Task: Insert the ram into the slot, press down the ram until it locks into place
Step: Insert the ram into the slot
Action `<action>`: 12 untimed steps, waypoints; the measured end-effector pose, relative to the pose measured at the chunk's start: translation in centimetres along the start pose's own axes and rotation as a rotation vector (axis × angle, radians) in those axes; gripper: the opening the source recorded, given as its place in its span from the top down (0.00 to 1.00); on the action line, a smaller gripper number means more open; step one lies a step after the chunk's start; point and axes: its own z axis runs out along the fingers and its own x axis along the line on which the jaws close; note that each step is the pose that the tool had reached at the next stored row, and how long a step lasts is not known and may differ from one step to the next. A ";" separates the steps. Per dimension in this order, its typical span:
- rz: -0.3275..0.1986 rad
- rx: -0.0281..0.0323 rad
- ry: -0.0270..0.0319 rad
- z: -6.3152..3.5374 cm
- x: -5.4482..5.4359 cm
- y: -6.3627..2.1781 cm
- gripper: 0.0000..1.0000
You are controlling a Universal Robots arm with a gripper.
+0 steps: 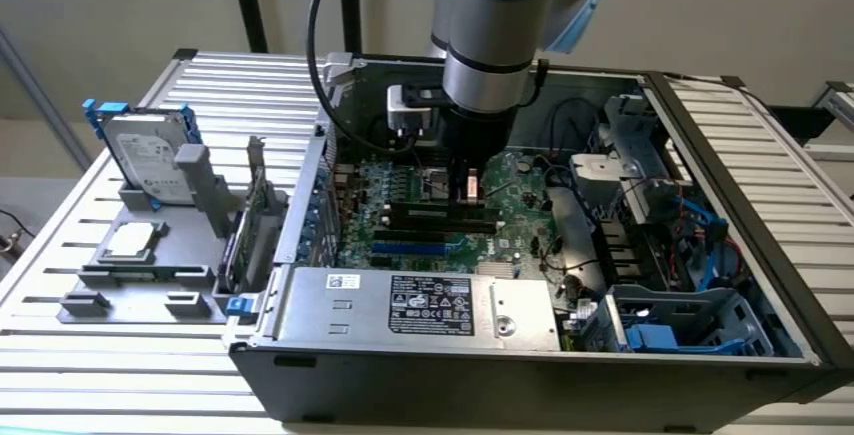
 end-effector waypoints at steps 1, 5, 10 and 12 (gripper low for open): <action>0.000 0.0000 0.0000 0.00 0.0 0.00 0.87; 0.000 0.0004 0.0000 0.02 -0.1 0.05 0.87; -0.003 0.0022 0.0003 0.11 -0.3 0.15 0.87; -0.004 0.0040 0.0004 0.17 -0.4 0.15 0.87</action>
